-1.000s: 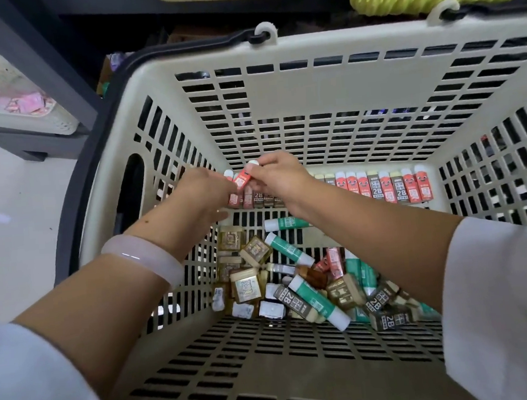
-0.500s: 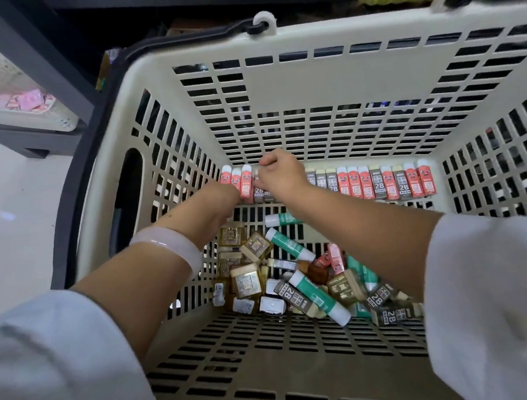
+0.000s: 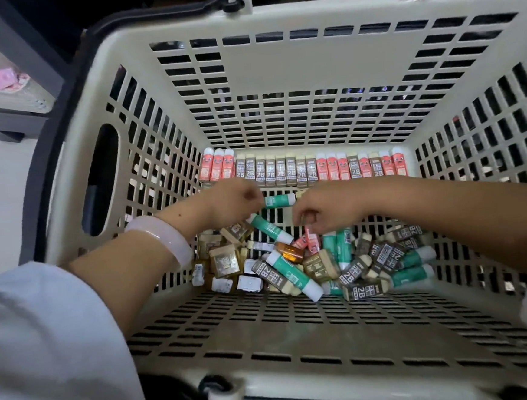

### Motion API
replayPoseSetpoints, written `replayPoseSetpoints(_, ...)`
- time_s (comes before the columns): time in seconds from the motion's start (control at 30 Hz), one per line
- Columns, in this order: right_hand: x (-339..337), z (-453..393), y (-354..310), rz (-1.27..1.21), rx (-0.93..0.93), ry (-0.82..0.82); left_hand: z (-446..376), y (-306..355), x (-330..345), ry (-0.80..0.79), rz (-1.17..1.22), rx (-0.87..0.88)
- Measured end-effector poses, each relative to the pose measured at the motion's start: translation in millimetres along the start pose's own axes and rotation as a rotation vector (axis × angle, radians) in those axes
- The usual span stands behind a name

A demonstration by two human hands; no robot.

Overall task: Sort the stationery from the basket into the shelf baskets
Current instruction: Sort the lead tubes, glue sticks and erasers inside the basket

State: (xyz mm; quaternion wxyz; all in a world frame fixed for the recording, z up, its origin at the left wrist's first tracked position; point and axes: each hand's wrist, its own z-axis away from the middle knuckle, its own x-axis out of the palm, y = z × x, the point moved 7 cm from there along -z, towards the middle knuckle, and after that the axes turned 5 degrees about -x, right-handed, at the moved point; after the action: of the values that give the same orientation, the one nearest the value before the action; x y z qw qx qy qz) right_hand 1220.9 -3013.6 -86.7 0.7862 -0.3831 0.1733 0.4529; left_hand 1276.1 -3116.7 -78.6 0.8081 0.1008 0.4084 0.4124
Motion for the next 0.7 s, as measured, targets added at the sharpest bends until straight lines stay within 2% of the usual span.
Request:
replayPoseSetpoints(0.07,14,-3,-4,0.089,0.0,-0.09,3,9,19,-0.112,-0.215,0.096)
replayPoseSetpoints(0.13,26,-2,-5,0.115,0.003,-0.161,5,11,29,-0.171,-0.296,0.127)
replayPoseSetpoints(0.27,32,2,-6,0.107,-0.039,-0.123,1,10,27,-0.157,-0.346,0.121)
replayPoseSetpoints(0.37,32,-5,-7,0.117,-0.02,-0.083,-1,9,23,-0.132,-0.348,0.116)
replayPoseSetpoints(0.53,30,-6,-6,-0.057,-0.005,-0.062,-1,11,24,-0.153,-0.341,0.117)
replayPoseSetpoints(0.7,5,-2,-7,-0.244,-0.048,0.034,1,20,21,-0.183,-0.106,0.12)
